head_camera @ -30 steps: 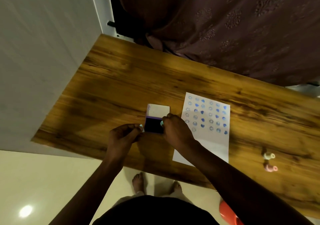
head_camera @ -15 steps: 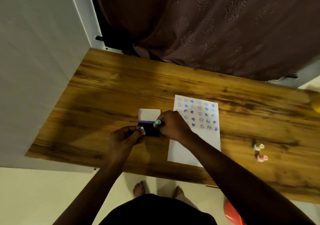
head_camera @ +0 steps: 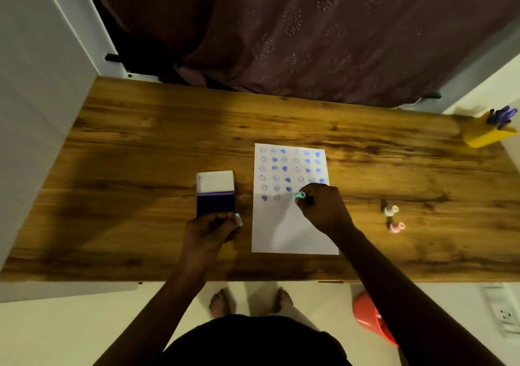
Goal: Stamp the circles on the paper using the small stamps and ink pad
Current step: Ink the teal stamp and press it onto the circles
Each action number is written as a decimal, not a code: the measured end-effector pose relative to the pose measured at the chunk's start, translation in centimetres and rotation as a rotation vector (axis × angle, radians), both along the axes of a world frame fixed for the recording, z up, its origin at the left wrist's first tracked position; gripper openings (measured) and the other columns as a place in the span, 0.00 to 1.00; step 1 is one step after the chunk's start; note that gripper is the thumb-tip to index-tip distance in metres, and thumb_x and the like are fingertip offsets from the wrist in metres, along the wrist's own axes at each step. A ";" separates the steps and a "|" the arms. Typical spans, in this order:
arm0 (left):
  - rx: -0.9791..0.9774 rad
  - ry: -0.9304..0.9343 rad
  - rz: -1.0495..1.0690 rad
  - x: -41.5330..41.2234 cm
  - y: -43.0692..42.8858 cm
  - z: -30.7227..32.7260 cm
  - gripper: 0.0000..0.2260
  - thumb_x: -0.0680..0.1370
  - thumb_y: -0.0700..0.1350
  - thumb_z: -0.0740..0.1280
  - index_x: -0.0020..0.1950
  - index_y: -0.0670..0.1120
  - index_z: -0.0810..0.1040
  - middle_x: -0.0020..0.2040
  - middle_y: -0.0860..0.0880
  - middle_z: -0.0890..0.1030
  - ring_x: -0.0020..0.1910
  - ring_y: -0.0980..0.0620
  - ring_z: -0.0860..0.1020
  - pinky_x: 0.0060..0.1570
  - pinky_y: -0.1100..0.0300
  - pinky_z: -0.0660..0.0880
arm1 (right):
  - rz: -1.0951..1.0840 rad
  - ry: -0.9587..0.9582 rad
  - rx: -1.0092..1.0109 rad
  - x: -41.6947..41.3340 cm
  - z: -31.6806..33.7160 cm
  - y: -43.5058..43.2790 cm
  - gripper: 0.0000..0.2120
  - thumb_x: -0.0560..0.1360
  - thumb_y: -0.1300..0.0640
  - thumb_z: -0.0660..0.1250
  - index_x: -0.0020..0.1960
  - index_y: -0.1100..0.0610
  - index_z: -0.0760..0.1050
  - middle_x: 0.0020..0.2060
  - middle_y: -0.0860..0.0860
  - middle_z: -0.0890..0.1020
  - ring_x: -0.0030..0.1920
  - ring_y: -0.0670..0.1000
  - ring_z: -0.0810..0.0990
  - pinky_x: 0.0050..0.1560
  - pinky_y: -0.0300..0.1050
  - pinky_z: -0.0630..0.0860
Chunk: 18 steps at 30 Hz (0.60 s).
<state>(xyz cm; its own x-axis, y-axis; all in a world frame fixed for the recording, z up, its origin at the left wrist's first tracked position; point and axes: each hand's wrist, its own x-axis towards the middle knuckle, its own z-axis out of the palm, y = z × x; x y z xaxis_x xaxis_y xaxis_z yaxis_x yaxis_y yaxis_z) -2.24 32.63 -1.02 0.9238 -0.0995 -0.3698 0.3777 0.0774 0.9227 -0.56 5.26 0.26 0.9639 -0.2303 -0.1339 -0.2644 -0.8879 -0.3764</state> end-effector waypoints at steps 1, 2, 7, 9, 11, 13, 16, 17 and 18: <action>0.006 0.004 -0.003 0.0 -0.2 0.0 0.10 0.76 0.40 0.75 0.44 0.56 0.88 0.46 0.51 0.89 0.47 0.49 0.87 0.46 0.56 0.86 | 0.011 0.008 0.000 -0.1 -0.3 0.2 0.11 0.79 0.52 0.70 0.55 0.59 0.83 0.50 0.56 0.87 0.50 0.55 0.85 0.46 0.42 0.78; 0.013 0.008 -0.005 0.0 -0.3 0.0 0.09 0.76 0.40 0.76 0.44 0.56 0.88 0.45 0.51 0.89 0.46 0.49 0.87 0.46 0.56 0.86 | 0.017 0.016 0.002 0.0 -0.5 0.4 0.11 0.79 0.52 0.70 0.56 0.59 0.83 0.51 0.56 0.87 0.52 0.56 0.85 0.49 0.45 0.80; 0.033 -0.006 -0.021 0.2 -0.7 0.1 0.09 0.76 0.40 0.76 0.44 0.55 0.88 0.45 0.50 0.89 0.45 0.48 0.88 0.44 0.59 0.85 | 0.079 0.044 -0.023 0.6 -0.9 1.2 0.13 0.81 0.53 0.67 0.61 0.60 0.80 0.57 0.57 0.84 0.58 0.58 0.82 0.60 0.49 0.78; 0.045 -0.013 -0.024 0.3 -0.8 0.1 0.10 0.76 0.40 0.75 0.43 0.56 0.88 0.44 0.50 0.89 0.45 0.49 0.87 0.43 0.60 0.85 | 0.101 0.055 -0.038 0.7 -1.1 1.3 0.14 0.81 0.52 0.66 0.62 0.60 0.79 0.58 0.57 0.83 0.60 0.57 0.81 0.61 0.48 0.76; 0.050 -0.009 -0.023 0.4 -0.9 0.2 0.11 0.76 0.39 0.75 0.43 0.57 0.88 0.44 0.52 0.89 0.45 0.50 0.87 0.41 0.62 0.84 | 0.110 0.066 -0.045 0.8 -1.3 1.3 0.15 0.82 0.52 0.66 0.62 0.60 0.79 0.59 0.57 0.83 0.60 0.57 0.81 0.61 0.47 0.76; 0.053 -0.003 -0.019 0.5 -0.9 0.1 0.11 0.77 0.39 0.75 0.43 0.57 0.87 0.44 0.52 0.89 0.45 0.51 0.87 0.41 0.62 0.84 | 0.106 0.074 -0.048 0.9 -1.5 1.4 0.15 0.82 0.52 0.66 0.62 0.60 0.79 0.59 0.57 0.83 0.60 0.57 0.81 0.61 0.47 0.76; 0.040 0.002 -0.020 0.5 -1.2 0.0 0.12 0.76 0.38 0.75 0.42 0.56 0.87 0.44 0.51 0.89 0.45 0.51 0.87 0.42 0.62 0.84 | 0.077 0.077 -0.043 1.0 -1.7 1.6 0.15 0.81 0.52 0.68 0.62 0.60 0.79 0.58 0.57 0.83 0.59 0.56 0.81 0.60 0.48 0.77; 0.031 0.008 -0.018 0.6 -1.3 0.0 0.12 0.76 0.38 0.75 0.42 0.56 0.87 0.44 0.51 0.89 0.45 0.51 0.87 0.41 0.62 0.84 | 0.068 0.080 -0.045 1.0 -1.8 1.7 0.14 0.80 0.52 0.68 0.62 0.60 0.80 0.58 0.57 0.83 0.58 0.56 0.82 0.60 0.47 0.78; 0.018 0.016 -0.012 0.6 -1.5 0.0 0.10 0.76 0.38 0.75 0.43 0.54 0.87 0.44 0.50 0.89 0.46 0.51 0.87 0.41 0.62 0.84 | 0.062 0.081 -0.050 1.1 -1.9 1.7 0.14 0.80 0.52 0.69 0.61 0.60 0.80 0.58 0.56 0.83 0.58 0.56 0.82 0.60 0.47 0.78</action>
